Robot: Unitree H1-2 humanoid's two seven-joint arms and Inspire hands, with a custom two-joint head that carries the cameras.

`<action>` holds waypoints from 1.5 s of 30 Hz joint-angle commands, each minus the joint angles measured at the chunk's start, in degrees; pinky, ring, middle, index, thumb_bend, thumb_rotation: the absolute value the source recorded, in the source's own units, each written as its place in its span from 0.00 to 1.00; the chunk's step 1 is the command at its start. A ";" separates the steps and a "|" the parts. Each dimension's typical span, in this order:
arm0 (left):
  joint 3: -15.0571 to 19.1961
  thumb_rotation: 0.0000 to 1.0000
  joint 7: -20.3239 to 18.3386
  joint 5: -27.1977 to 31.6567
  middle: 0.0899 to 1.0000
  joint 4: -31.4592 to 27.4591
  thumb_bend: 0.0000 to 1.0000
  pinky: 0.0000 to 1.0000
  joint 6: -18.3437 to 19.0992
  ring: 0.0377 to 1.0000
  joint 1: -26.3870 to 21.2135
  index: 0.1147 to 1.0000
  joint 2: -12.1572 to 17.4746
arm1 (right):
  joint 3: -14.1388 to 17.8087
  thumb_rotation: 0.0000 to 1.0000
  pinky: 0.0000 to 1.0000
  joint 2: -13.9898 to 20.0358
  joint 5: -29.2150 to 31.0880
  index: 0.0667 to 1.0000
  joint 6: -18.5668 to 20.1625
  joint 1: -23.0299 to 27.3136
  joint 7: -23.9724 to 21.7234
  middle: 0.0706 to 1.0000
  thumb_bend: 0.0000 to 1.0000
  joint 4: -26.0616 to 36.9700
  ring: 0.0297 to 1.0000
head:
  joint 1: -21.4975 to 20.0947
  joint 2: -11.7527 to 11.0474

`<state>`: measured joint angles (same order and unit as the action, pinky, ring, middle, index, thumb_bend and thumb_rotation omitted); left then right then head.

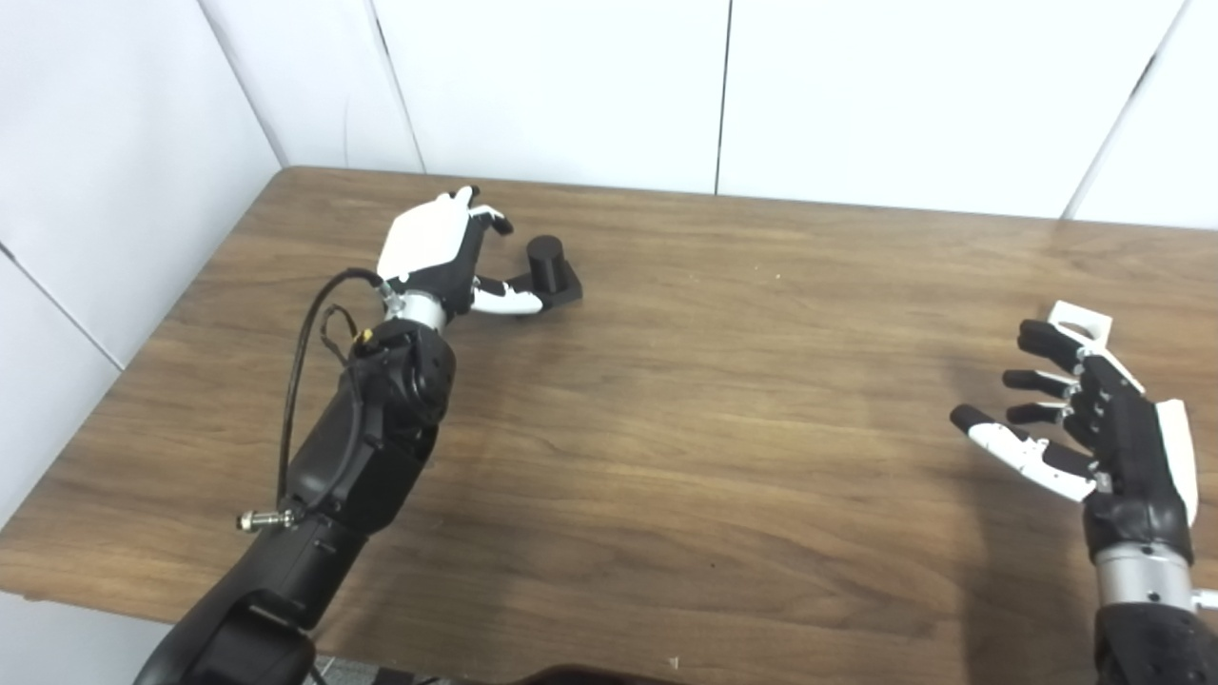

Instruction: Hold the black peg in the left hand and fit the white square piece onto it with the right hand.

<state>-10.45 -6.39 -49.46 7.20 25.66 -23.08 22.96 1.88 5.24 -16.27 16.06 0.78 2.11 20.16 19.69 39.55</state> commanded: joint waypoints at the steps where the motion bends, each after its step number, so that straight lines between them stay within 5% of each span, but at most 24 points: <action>1: 0.07 0.39 3.17 -0.15 1.00 1.06 0.93 1.00 -1.29 1.00 -2.86 0.68 0.25 | 0.06 0.00 0.53 -0.12 -0.23 0.75 -1.28 1.25 0.61 0.77 0.61 2.46 0.67 | 0.05 0.10; 33: -4.35 0.28 4.58 4.55 0.97 12.85 0.79 1.00 -4.73 1.00 -5.84 0.54 -1.01 | 0.69 0.00 0.51 0.96 -0.56 0.73 -2.82 0.65 1.06 0.75 0.61 2.19 0.65 | -1.34 0.73; 37: -4.98 0.10 4.83 4.51 0.93 13.00 0.55 1.00 -4.73 1.00 -6.03 0.43 -0.60 | 0.76 0.00 0.50 1.00 -0.40 0.72 -2.97 0.86 1.05 0.74 0.60 2.21 0.63 | -1.15 0.83; 45: -6.02 0.08 4.70 4.60 0.89 12.57 0.52 1.00 -4.62 1.00 -5.96 0.42 0.59 | 0.61 0.00 0.51 1.10 -0.39 0.72 -3.09 0.95 0.97 0.75 0.59 2.04 0.63 | -1.09 1.14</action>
<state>-15.94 -0.58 -43.95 19.11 20.03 -29.30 21.90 2.41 5.92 -16.81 15.74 0.13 2.68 20.27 18.54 40.61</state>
